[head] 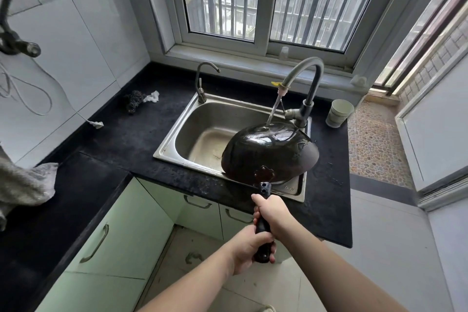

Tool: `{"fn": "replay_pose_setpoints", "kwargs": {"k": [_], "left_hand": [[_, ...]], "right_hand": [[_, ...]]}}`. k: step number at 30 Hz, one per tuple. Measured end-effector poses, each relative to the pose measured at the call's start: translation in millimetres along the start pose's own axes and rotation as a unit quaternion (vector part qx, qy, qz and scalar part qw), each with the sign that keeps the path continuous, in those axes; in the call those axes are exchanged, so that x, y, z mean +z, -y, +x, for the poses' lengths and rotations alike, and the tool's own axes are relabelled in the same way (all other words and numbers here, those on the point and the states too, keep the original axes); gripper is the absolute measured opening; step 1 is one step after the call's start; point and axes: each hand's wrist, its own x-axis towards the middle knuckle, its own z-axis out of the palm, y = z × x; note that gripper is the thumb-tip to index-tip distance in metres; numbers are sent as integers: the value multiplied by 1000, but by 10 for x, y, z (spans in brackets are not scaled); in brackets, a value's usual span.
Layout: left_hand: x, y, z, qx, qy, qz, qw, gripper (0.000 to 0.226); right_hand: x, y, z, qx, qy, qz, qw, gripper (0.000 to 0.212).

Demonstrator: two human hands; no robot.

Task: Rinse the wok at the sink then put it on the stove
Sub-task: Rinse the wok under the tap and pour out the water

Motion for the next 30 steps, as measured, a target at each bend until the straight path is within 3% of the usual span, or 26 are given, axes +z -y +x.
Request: {"fn": "replay_pose_setpoints", "kwargs": {"k": [7,22,30], "left_hand": [[17,-9,53,10,29,-1,1000,16],[-227,-113,84,17,35,88,995,6],[-475,-169,4,20,17,82,996,7]], "right_hand": [[-71,57,-57,-20,-27,-28,999,39],[104,98,-43,-22,-17,99,995,29],[389,176,-59,-15,5,109,994,31]]}}
